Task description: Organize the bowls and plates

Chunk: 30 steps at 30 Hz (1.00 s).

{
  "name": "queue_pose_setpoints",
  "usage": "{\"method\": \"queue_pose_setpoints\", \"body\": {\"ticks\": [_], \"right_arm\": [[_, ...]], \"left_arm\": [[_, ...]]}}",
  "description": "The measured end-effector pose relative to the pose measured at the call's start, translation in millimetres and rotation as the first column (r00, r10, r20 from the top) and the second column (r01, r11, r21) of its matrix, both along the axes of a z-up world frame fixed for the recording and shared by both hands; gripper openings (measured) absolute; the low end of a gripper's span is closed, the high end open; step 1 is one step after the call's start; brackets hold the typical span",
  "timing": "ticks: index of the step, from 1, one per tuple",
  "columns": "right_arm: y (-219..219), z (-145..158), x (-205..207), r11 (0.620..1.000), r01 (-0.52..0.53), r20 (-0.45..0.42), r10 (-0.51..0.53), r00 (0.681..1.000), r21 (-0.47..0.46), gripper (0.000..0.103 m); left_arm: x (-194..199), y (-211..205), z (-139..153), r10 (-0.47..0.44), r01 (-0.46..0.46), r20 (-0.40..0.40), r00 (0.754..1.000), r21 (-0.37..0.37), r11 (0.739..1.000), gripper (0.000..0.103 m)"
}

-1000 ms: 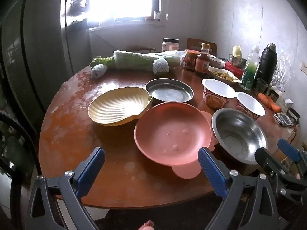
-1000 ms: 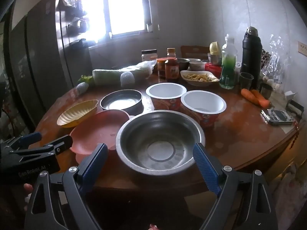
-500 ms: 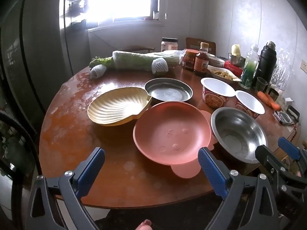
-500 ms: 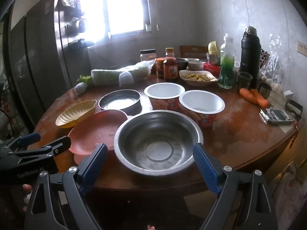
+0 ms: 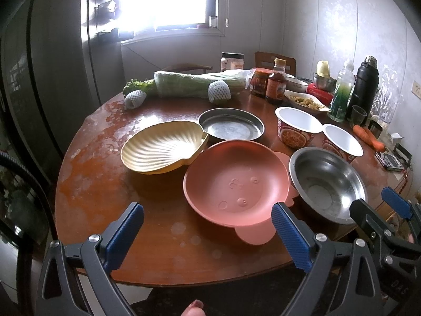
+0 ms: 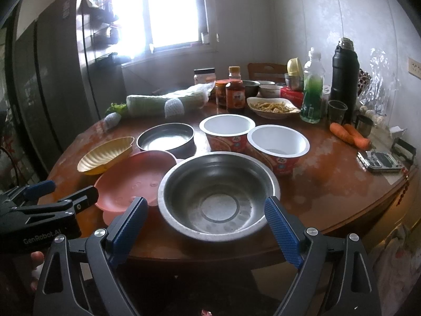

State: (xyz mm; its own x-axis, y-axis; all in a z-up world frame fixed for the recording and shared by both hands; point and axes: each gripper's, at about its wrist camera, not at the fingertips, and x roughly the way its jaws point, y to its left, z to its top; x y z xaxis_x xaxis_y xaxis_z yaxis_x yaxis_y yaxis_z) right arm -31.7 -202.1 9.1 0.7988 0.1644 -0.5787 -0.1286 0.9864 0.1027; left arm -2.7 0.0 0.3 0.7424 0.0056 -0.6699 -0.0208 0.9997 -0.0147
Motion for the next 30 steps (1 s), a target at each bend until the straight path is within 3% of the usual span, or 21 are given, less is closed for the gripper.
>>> {"method": "queue_pose_setpoints", "body": {"ticks": [30], "right_arm": [[1.7, 2.2, 1.2, 1.0, -0.008, 0.003, 0.008, 1.0, 0.008, 0.091]], "left_arm": [[-1.5, -3.0, -0.2, -0.012, 0.012, 0.008, 1.0, -0.004, 1.0, 0.098]]}}
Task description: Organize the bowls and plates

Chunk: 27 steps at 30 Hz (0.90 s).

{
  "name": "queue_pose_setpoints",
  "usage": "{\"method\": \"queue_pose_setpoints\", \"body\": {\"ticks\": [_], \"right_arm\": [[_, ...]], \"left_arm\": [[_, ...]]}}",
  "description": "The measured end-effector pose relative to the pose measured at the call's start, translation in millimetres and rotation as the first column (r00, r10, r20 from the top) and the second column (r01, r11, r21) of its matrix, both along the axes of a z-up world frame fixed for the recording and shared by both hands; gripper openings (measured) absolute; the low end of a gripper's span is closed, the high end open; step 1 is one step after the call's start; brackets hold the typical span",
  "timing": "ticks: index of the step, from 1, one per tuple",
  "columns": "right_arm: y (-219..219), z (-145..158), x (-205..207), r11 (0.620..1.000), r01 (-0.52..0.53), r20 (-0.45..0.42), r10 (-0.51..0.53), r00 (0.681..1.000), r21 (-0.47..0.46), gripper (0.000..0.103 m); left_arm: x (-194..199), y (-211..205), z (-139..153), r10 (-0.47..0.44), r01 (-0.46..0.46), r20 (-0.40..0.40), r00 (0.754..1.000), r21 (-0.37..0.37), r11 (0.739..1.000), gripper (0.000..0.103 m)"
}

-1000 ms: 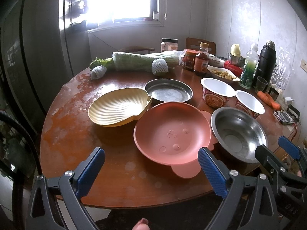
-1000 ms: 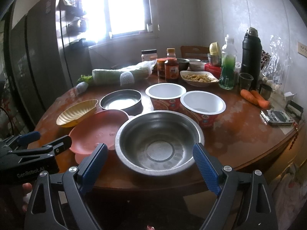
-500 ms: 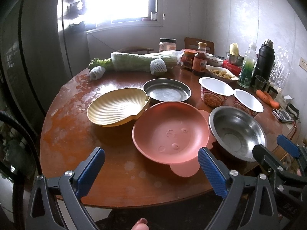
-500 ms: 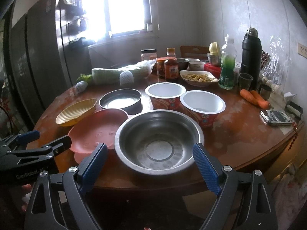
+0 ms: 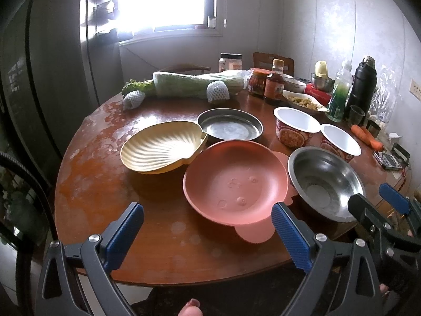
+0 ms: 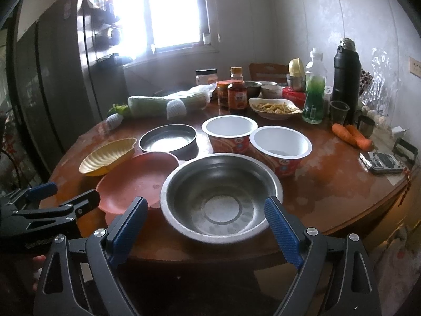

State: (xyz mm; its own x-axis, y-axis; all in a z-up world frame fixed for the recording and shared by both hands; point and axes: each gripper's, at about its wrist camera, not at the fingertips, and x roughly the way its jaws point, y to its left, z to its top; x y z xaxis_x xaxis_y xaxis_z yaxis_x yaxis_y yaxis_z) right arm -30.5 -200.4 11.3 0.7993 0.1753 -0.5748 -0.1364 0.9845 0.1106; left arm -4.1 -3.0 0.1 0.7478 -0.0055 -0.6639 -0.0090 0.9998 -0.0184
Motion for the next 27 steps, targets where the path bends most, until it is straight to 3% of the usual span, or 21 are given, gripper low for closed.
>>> {"method": "queue_pose_setpoints", "body": {"ticks": [11, 27], "right_arm": [[10.1, 17.4, 18.2, 0.999, -0.054, 0.017, 0.054, 0.998, 0.006, 0.091], [94.6, 20.2, 84.6, 0.978, -0.208, -0.063, 0.207, 0.976, -0.008, 0.091]], "left_arm": [[6.4, 31.6, 1.0, 0.047, -0.047, -0.001, 0.999, -0.048, 0.998, 0.098], [43.2, 122.3, -9.5, 0.162, -0.17, -0.083, 0.983, -0.108, 0.979, 0.098]]}}
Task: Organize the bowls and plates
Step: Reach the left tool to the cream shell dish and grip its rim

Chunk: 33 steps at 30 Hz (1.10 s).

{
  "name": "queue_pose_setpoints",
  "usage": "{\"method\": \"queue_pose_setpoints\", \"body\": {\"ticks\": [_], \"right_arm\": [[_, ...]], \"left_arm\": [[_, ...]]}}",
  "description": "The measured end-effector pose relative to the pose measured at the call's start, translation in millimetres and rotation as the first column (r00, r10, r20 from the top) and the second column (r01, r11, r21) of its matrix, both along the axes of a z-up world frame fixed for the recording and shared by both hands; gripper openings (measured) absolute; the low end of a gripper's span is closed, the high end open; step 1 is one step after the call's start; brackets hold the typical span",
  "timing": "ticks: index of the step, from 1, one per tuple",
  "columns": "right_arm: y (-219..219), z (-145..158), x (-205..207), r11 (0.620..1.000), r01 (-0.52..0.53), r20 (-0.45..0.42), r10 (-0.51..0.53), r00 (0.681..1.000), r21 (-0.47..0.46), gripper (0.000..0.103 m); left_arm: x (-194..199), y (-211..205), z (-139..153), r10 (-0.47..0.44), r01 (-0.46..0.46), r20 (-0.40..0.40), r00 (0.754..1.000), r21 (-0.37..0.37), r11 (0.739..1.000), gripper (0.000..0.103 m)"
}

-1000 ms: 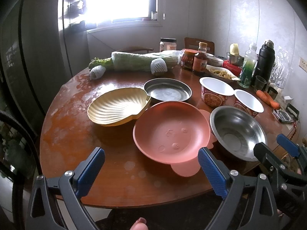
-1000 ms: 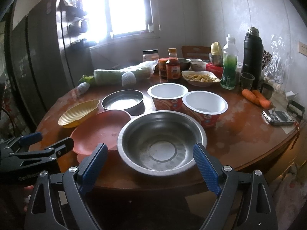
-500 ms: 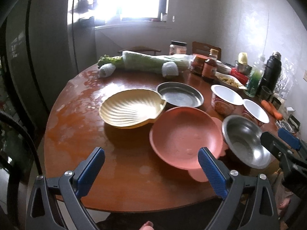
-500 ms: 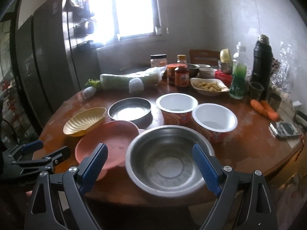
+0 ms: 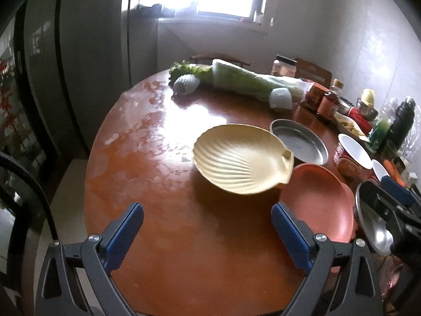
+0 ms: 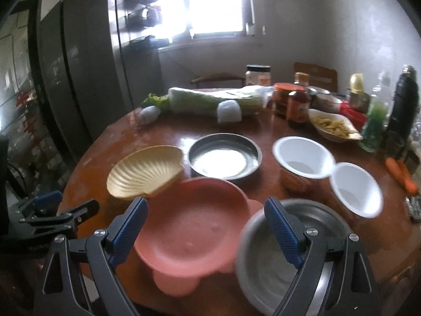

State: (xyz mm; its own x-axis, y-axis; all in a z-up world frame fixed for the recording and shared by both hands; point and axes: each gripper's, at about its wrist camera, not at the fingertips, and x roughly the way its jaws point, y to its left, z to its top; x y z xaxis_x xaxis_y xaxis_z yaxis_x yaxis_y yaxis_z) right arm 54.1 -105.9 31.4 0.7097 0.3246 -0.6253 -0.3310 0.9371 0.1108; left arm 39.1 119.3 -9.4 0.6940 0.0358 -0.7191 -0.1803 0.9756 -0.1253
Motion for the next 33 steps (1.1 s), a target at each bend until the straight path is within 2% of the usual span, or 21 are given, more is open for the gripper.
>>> {"method": "queue_pose_setpoints", "body": {"ticks": [12, 15, 22, 27, 31, 33], "right_arm": [[50.1, -21.4, 60.9, 0.999, -0.011, -0.103, 0.006, 0.995, -0.045, 0.091], [57.0, -28.5, 71.3, 0.999, -0.012, -0.132, 0.005, 0.991, -0.053, 0.091], [68.2, -36.5, 86.5, 0.999, -0.02, -0.152, 0.013, 0.988, -0.046, 0.089], [77.7, -44.3, 96.2, 0.996, -0.035, -0.17, 0.021, 0.985, -0.076, 0.073], [82.7, -49.8, 100.3, 0.995, -0.052, -0.186, 0.036, 0.982, -0.081, 0.063], [85.2, -51.2, 101.2, 0.994, -0.065, -0.188, 0.048, 0.981, -0.086, 0.053]], "left_arm": [[48.8, 30.8, -14.2, -0.004, 0.002, -0.065, 0.998, -0.037, 0.999, 0.098], [58.3, 34.7, -18.4, -0.017, 0.011, -0.078, 0.997, -0.069, 0.998, 0.097], [72.7, 34.5, -25.1, -0.04, 0.032, -0.115, 0.993, -0.077, 0.997, 0.082], [79.9, 31.0, -27.2, -0.058, 0.049, -0.122, 0.991, -0.08, 0.996, 0.08], [85.4, 25.7, -29.6, -0.079, 0.069, -0.135, 0.988, -0.077, 0.995, 0.074], [88.0, 24.5, -31.4, -0.085, 0.074, -0.14, 0.986, -0.081, 0.994, 0.069]]}}
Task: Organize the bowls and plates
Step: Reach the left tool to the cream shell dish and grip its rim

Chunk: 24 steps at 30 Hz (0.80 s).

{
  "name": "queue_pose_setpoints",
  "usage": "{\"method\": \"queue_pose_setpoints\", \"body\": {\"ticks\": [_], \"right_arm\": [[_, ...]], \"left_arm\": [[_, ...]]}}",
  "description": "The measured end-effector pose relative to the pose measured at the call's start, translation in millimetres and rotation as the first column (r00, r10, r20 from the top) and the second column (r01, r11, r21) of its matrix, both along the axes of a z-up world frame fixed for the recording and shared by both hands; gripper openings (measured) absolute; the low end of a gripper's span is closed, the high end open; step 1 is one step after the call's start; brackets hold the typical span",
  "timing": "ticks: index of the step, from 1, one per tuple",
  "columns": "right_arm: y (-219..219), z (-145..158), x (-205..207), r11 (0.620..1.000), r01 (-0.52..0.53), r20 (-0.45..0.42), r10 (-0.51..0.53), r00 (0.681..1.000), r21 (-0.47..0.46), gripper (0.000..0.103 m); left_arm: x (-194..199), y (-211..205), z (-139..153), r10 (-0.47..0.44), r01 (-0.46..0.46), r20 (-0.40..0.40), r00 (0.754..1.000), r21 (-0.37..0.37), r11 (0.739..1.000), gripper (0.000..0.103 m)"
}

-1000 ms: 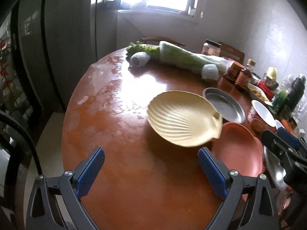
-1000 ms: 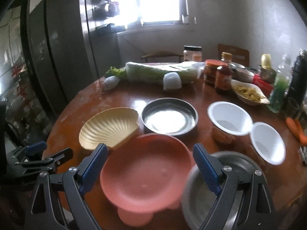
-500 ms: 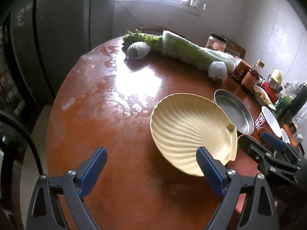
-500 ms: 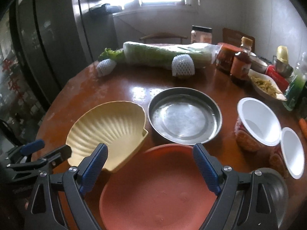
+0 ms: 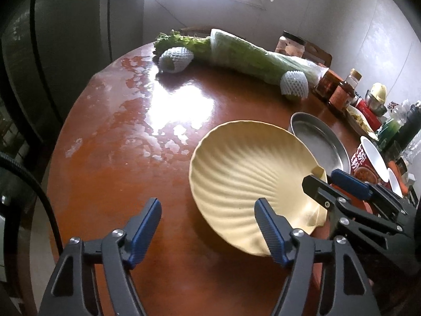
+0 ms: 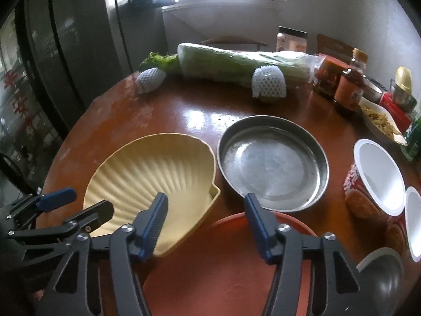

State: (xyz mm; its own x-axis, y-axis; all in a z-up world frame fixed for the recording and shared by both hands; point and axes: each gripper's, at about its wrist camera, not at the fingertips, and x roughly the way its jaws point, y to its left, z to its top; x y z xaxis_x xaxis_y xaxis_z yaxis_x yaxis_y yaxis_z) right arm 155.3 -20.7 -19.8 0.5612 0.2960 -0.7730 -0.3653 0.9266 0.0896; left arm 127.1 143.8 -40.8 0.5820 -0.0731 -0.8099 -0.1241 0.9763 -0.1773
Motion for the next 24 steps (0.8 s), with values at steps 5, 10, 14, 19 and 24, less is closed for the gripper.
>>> {"method": "queue_pose_setpoints", "body": {"ticks": [5, 10, 14, 19, 24], "right_arm": [[4.0, -2.8, 1.7, 1.0, -0.015, 0.0, 0.015, 1.0, -0.022, 0.042], [5.9, -6.4, 4.6, 0.999, -0.03, -0.018, 0.029, 0.999, -0.013, 0.024], [5.5, -5.1, 2.7, 0.999, -0.036, -0.022, 0.036, 0.999, 0.003, 0.023], [8.5, 1.1, -6.1, 0.997, -0.064, -0.026, 0.064, 0.998, 0.033, 0.023], [18.3, 8.2, -20.2, 0.994, -0.098, -0.014, 0.099, 0.995, 0.041, 0.023]], "left_arm": [[4.2, -0.5, -5.4, -0.013, 0.013, -0.014, 1.0, -0.029, 1.0, 0.054], [6.4, -4.4, -8.4, -0.028, 0.027, -0.019, 0.999, -0.037, 0.999, 0.044], [7.2, 1.0, -5.3, -0.021, 0.021, -0.011, 1.0, -0.04, 0.999, 0.041], [3.6, 12.8, 2.0, -0.003, 0.003, 0.001, 1.0, -0.028, 1.0, 0.04], [-2.6, 21.8, 6.0, 0.007, -0.007, 0.002, 1.0, 0.007, 1.0, 0.04]]}}
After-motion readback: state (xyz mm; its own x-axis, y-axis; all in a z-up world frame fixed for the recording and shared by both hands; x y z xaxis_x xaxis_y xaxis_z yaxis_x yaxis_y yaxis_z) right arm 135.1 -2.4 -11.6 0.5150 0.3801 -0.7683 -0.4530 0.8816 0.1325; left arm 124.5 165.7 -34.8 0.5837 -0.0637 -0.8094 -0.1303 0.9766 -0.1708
